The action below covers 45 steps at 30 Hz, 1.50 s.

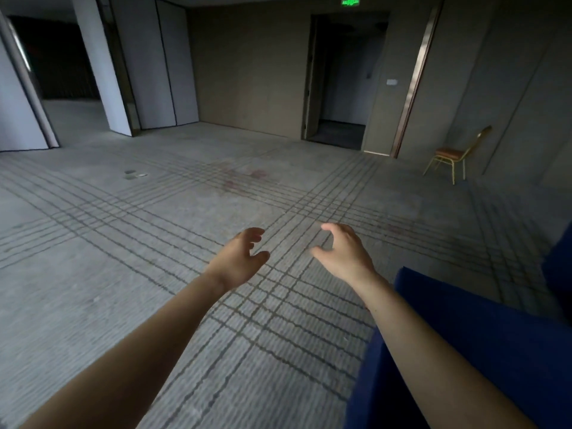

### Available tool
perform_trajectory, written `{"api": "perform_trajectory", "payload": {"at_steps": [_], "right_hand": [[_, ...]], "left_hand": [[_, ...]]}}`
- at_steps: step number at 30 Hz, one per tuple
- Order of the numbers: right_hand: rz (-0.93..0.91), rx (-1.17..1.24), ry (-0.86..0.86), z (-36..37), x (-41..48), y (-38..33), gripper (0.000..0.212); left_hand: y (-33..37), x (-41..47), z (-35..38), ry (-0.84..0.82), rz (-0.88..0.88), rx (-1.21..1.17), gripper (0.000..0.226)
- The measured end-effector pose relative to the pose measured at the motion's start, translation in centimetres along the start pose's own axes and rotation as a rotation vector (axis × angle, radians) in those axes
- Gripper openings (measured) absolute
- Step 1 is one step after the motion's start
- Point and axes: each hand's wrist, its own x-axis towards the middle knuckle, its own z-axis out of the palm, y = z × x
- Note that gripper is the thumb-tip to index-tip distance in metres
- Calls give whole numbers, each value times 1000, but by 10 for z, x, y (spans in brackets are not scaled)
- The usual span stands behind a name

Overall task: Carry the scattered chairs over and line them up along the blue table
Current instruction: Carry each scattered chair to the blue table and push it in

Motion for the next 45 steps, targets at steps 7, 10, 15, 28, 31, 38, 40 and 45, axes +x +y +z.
{"api": "perform_trajectory", "payload": {"at_steps": [7,10,15,28,31,38,40,45], "right_hand": [[136,2,49,36,108,-4,59],[183,-2,63,44,148,12,60],[271,-10,98,60,241,49,61],[353,-9,192,25,529,174,59],[375,-25,176,19,576,202,59],[470,-61,170,11,710,279,60],[495,-70,183,7,765,303,59],[571,-28,246,-10,876,345,60]], "left_hand": [[-41,152,-10,-126,73,-31,49],[-51,207,4,-193,107,-48,49],[-68,314,36,-259,142,-77,48],[-39,629,154,-308,214,-141,47],[-36,684,182,-299,242,-101,48],[-32,842,253,-354,272,-73,50],[-29,903,277,-406,273,-102,50],[-9,1037,321,-524,312,-97,52]]}}
